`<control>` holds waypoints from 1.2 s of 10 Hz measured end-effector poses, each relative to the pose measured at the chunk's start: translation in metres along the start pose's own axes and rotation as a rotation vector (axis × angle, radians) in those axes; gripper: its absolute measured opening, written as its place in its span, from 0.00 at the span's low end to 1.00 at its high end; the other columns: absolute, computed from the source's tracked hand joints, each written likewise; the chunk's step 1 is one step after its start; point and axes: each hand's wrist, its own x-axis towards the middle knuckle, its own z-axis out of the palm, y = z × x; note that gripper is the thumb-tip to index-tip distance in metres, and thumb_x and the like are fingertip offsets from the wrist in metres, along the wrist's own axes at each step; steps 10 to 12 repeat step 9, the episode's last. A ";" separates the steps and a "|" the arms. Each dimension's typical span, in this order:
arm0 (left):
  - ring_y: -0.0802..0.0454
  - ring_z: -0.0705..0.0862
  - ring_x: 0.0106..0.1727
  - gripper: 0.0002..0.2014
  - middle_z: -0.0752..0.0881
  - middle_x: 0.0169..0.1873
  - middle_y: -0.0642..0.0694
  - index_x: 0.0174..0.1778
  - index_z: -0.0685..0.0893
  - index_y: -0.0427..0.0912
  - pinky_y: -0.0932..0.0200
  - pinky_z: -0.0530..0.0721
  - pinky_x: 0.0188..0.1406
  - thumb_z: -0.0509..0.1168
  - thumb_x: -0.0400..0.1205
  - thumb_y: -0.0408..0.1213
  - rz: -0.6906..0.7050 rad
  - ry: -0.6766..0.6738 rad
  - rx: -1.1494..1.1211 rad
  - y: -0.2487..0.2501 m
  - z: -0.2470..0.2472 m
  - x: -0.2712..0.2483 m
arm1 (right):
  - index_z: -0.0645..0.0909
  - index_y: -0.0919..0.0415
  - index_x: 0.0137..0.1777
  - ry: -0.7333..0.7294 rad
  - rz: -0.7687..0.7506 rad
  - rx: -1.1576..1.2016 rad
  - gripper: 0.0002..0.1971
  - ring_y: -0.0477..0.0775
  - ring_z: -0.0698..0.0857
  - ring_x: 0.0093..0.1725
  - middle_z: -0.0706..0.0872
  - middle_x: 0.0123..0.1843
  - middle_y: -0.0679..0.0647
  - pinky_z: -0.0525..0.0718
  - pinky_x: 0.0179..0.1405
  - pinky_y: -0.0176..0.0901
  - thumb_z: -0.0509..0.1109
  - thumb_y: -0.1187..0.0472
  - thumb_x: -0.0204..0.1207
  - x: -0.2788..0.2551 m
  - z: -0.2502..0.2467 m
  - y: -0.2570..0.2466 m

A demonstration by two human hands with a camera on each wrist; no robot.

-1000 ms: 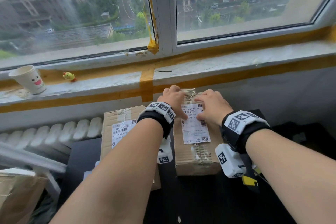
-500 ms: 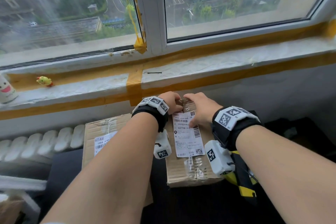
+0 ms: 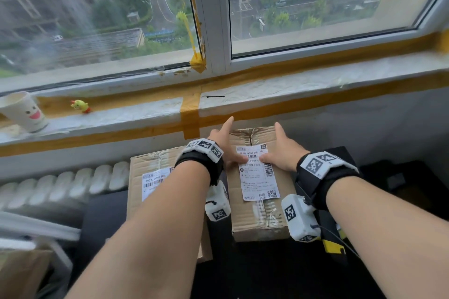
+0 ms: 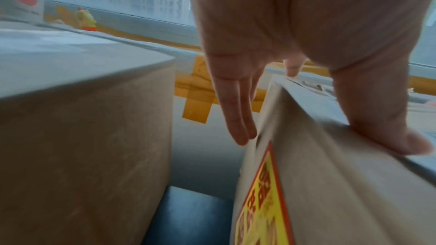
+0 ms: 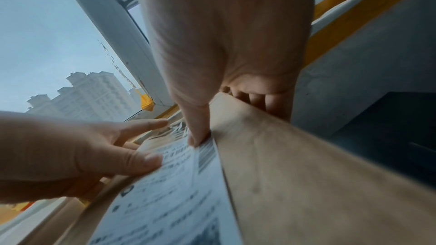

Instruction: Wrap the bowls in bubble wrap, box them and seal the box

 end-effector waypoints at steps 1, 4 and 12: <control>0.38 0.66 0.79 0.65 0.57 0.82 0.40 0.82 0.39 0.65 0.37 0.73 0.72 0.83 0.62 0.54 0.030 0.002 0.021 0.003 0.007 -0.015 | 0.44 0.57 0.84 -0.021 0.042 0.003 0.56 0.60 0.82 0.66 0.79 0.72 0.59 0.80 0.59 0.48 0.81 0.49 0.68 -0.011 0.003 0.004; 0.38 0.64 0.80 0.70 0.59 0.82 0.40 0.83 0.38 0.62 0.33 0.68 0.75 0.85 0.56 0.55 0.009 -0.074 0.084 0.001 0.030 -0.058 | 0.81 0.51 0.59 -0.115 -0.027 -0.114 0.40 0.50 0.88 0.49 0.89 0.52 0.47 0.87 0.54 0.53 0.83 0.39 0.44 -0.027 0.023 0.025; 0.43 0.78 0.71 0.35 0.75 0.74 0.42 0.81 0.63 0.43 0.51 0.78 0.65 0.70 0.80 0.42 0.023 0.128 0.086 -0.006 0.001 -0.103 | 0.78 0.61 0.66 0.102 -0.123 -0.154 0.15 0.63 0.83 0.62 0.84 0.66 0.60 0.80 0.55 0.46 0.62 0.62 0.82 -0.077 0.014 -0.034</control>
